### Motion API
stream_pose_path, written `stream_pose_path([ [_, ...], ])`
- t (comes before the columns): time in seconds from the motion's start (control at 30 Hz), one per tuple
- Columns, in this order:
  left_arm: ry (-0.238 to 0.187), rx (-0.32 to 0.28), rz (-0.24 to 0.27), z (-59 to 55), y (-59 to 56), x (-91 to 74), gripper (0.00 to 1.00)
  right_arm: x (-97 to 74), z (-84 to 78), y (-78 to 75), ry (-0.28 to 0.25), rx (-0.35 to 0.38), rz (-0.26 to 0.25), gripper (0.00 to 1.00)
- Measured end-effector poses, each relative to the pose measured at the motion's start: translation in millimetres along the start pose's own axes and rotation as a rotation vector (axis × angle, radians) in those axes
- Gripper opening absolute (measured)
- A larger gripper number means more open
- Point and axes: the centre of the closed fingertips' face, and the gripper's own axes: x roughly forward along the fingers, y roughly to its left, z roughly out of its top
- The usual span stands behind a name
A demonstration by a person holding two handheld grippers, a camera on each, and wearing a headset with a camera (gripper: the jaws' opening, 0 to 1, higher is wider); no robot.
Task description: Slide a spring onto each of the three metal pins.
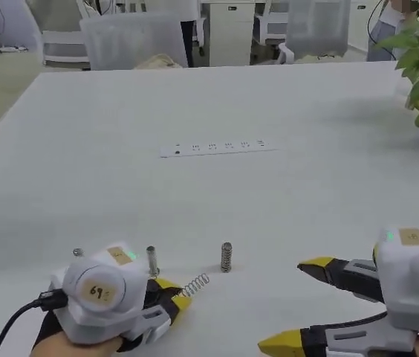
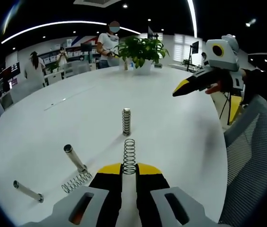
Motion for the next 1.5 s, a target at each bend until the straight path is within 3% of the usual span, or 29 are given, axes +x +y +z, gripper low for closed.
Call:
stream_pose_path([
  [0.4, -0.016, 0.022, -0.026, 1.1, -7.1, -33.9, 0.03, -1.4, 2.6, 4.8, 0.018, -0.021, 0.003, 0.80],
  [0.63, -0.051, 0.019, -0.038, 5.5, -11.3, -55.5, 0.03, 1.1, 6.8, 12.4, 0.029, -0.039, 0.019, 0.80],
  [1.17, -0.125, 0.019, -0.041, 12.6, -11.4, -83.5, 0.03, 9.1, 26.8, 28.3, 0.047, -0.105, 0.069, 0.78],
  [1.5, -0.140, 0.033, -0.059, 12.7, -16.7, -92.3, 0.03, 24.3, 40.7, 45.2, 0.046, -0.153, 0.132, 0.69],
])
